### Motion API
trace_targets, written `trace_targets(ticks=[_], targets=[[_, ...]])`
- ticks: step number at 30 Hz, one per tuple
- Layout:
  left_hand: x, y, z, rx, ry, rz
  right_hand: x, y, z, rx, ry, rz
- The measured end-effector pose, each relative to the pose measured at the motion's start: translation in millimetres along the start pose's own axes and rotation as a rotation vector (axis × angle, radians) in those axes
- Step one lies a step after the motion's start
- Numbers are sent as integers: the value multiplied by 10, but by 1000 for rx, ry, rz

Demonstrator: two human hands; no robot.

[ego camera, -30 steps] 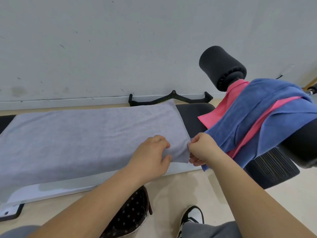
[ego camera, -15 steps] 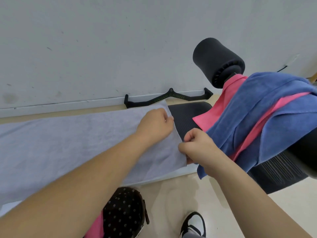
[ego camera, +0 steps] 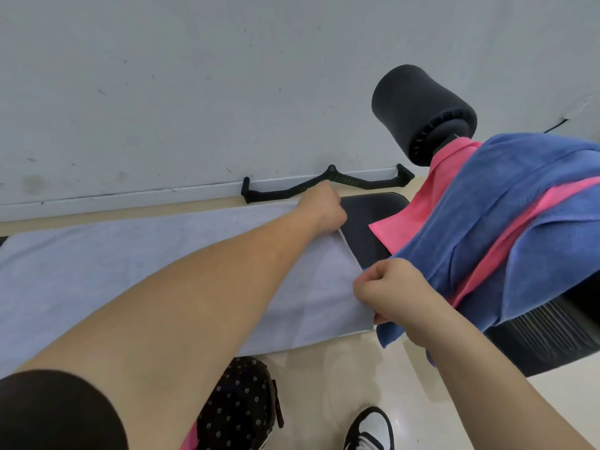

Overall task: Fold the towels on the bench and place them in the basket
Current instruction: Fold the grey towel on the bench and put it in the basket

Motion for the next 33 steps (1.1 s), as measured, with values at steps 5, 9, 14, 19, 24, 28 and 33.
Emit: trace_targets(ticks=[5, 9, 14, 19, 24, 28, 33], targets=[[-230, -83, -183, -123, -353, 88, 160, -245, -215, -84, -38, -92], [-124, -332, -689, -188, -441, 64, 600, -599, -44, -15, 82, -299], [510, -849, -1483, -257, -530, -50, 1063, -896, 679, 169, 218, -358], [1492, -1476, -2215, -390, -511, -170, 1496, -1191, 1787, 463, 358, -282], [2637, -1996, -2777, -574, -504, -346, 1795, -1346, 2744, 496, 331, -280], [3383, -2319, -2862, -657, -539, -474, 1890, -1355, 3298, 497, 240, -267], [3828, -2471, -2661, -608, -437, -458, 1952, -1306, 3738, 475, 48, -282]])
Point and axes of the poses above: each hand's wrist, its own y-axis towards the middle knuckle, its own z-axis out of the palm, x = y × z, the point moved 8 cm from there along y, towards the middle knuckle, and after that the axes turned 6 degrees about z, right-handed, at the moved point
